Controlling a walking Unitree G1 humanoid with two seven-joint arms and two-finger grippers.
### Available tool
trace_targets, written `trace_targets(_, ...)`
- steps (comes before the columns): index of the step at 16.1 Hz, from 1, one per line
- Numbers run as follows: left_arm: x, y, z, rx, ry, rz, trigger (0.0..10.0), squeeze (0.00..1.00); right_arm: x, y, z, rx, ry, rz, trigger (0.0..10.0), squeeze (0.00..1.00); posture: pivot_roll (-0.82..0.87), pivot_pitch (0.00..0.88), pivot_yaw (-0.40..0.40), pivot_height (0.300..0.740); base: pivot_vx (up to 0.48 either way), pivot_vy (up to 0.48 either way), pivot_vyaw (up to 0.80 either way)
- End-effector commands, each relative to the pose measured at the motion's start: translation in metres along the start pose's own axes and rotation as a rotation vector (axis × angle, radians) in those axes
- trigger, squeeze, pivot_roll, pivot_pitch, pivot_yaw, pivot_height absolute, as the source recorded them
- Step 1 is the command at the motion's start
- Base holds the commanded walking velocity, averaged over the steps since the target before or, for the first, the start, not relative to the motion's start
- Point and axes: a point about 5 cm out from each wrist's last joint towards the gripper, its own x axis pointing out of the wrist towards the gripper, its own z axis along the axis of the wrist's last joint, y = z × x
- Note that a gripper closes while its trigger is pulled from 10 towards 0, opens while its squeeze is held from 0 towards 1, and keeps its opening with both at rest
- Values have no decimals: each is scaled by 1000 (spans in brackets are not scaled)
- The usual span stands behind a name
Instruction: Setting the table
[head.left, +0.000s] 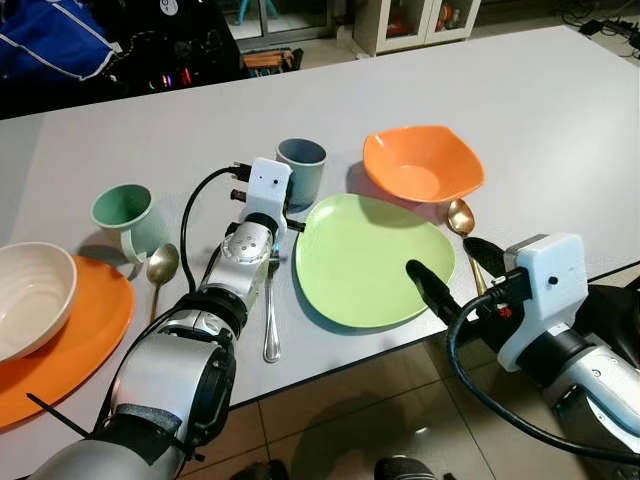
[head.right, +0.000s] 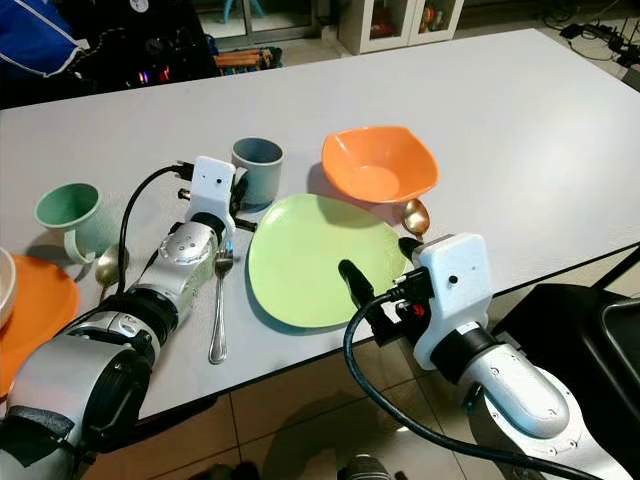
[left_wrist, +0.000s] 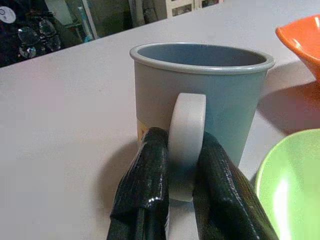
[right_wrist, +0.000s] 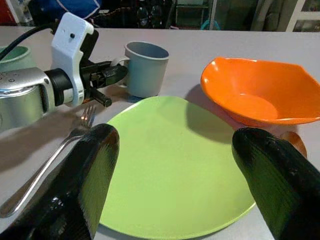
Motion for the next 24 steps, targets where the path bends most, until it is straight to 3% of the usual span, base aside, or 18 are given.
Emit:
trace_targets(1, 1, -1, 2, 8, 9, -9, 10000, 0, -1, 1, 2, 0, 1, 17, 10000, 0, -382, 147, 46, 740, 0, 0, 0)
trace_targets(5, 0, -2, -4, 14, 36, -20, 10000, 0, -3, 8, 2, 34, 14, 120, 10000, 0, -377, 135, 49, 740, 0, 0, 0)
trace_targets(6, 0, -2, -4, 8, 39, -31, 10000, 75, -3, 9, 2, 38, 12, 128, 10000, 0, -376, 133, 50, 740, 0, 0, 0)
trace_targets(7, 0, -2, -5, 7, 40, -31, 10000, 1000, -3, 9, 2, 40, 10, 130, 10000, 0, -375, 129, 50, 740, 0, 0, 0)
trace_targets(17, 1, 7, 0, -28, 23, -17, 10000, 1000, 5, 11, 1, 72, -5, 146, 10000, 0, -352, 93, 59, 740, 0, 0, 0)
trace_targets(23, 2, 5, 7, -70, -19, -22, 10000, 1000, 21, 7, 6, 93, -64, 139, 10000, 0, -313, 30, 78, 740, 0, 0, 0)
trace_targets(24, 3, 6, 10, -82, -33, -20, 10000, 0, 23, 6, 7, 92, -75, 138, 10000, 0, -306, 14, 81, 740, 0, 0, 0)
